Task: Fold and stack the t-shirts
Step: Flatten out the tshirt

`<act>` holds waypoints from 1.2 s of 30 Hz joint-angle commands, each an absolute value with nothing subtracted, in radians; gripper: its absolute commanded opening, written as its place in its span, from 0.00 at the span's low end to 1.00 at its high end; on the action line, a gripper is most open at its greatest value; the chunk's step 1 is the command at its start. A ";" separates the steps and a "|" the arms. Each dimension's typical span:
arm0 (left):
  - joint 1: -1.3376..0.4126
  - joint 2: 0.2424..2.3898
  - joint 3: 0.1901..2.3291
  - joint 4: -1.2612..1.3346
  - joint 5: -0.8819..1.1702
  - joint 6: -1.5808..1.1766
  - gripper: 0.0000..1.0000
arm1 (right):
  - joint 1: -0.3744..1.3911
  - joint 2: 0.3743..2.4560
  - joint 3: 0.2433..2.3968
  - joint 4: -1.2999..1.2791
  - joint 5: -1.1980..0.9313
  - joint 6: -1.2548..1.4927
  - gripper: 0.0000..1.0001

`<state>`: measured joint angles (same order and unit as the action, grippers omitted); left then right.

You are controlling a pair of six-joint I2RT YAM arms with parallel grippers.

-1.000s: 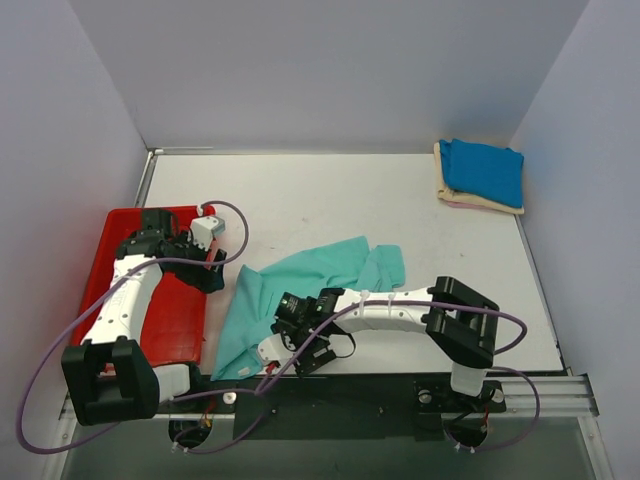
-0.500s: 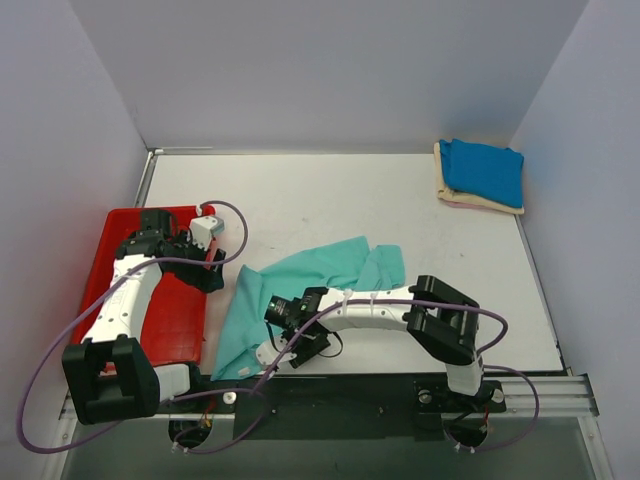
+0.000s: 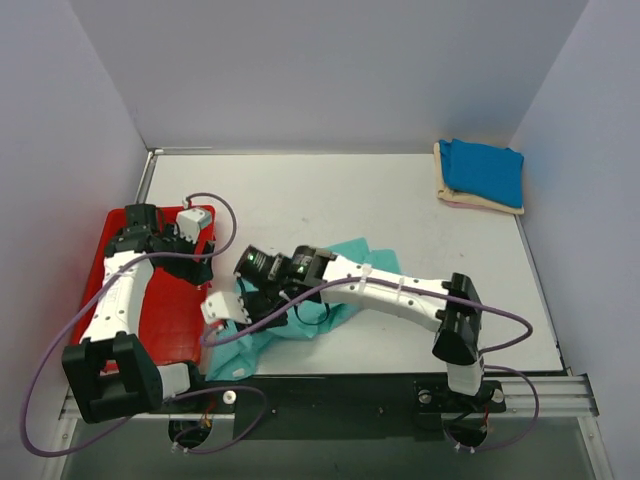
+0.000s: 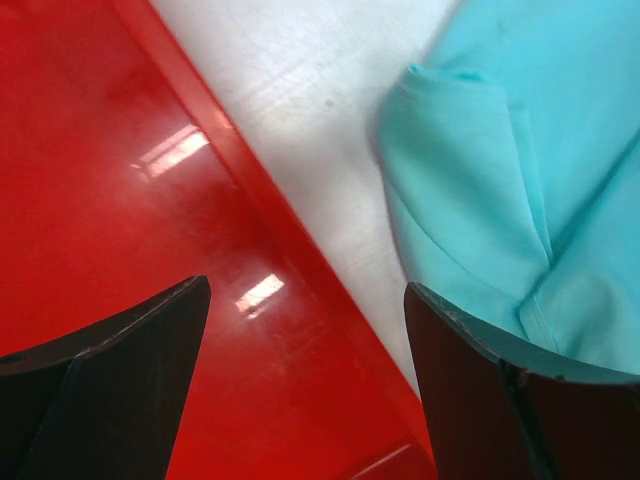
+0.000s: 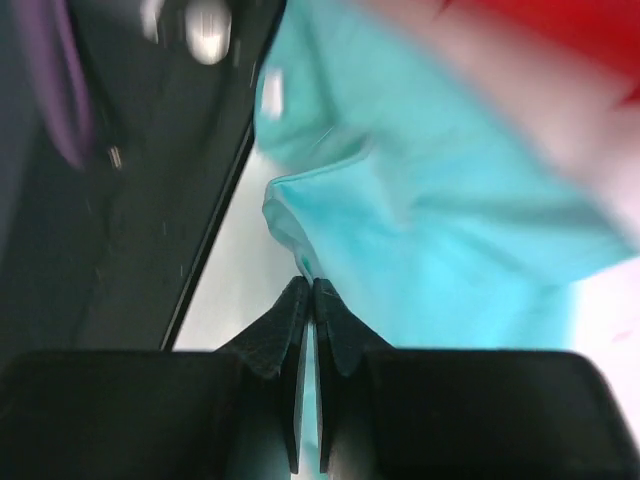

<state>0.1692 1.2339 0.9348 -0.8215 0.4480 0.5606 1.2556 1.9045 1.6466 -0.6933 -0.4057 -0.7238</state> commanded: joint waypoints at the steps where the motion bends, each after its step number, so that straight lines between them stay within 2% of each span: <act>1: 0.196 1.262 1.121 -0.778 0.396 0.569 0.89 | 1.128 1.789 1.934 -0.707 -0.704 -0.478 0.00; 4: 0.195 1.293 1.233 -0.764 0.365 0.555 0.89 | 0.895 1.821 2.109 -0.651 -0.715 -0.191 0.00; 8: 0.183 1.359 1.405 -0.764 0.339 0.517 0.89 | 0.603 1.767 2.060 -0.554 -0.578 0.128 0.00; 10: 0.152 1.396 1.491 -0.772 0.333 0.505 0.89 | 0.432 1.703 1.930 -0.430 -0.603 0.283 0.00; 13: 0.056 1.439 1.569 -0.758 0.257 0.491 0.89 | 0.165 1.605 1.618 -0.257 -0.580 0.409 0.00; 17: -0.228 1.485 1.580 -0.764 0.202 0.521 0.89 | -0.097 1.531 1.317 -0.095 -0.597 0.506 0.00; 21: -0.482 1.543 1.502 -0.758 0.215 0.566 0.91 | -0.192 1.516 1.157 -0.035 -0.620 0.500 0.00; 27: -0.854 1.695 1.414 -0.717 0.203 0.598 0.97 | -0.195 1.503 1.078 0.029 -0.641 0.503 0.00; 31: -0.966 1.808 1.448 -0.628 0.158 0.558 0.97 | -0.195 1.480 1.063 0.028 -0.626 0.477 0.00; 36: -0.979 1.962 1.567 -0.517 0.009 0.531 0.97 | -0.196 1.442 1.045 0.020 -0.603 0.448 0.00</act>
<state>-1.0054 1.8885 1.4418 -0.6613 0.1429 0.5583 -0.1940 1.5097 1.0603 -0.0154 -0.6056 0.4747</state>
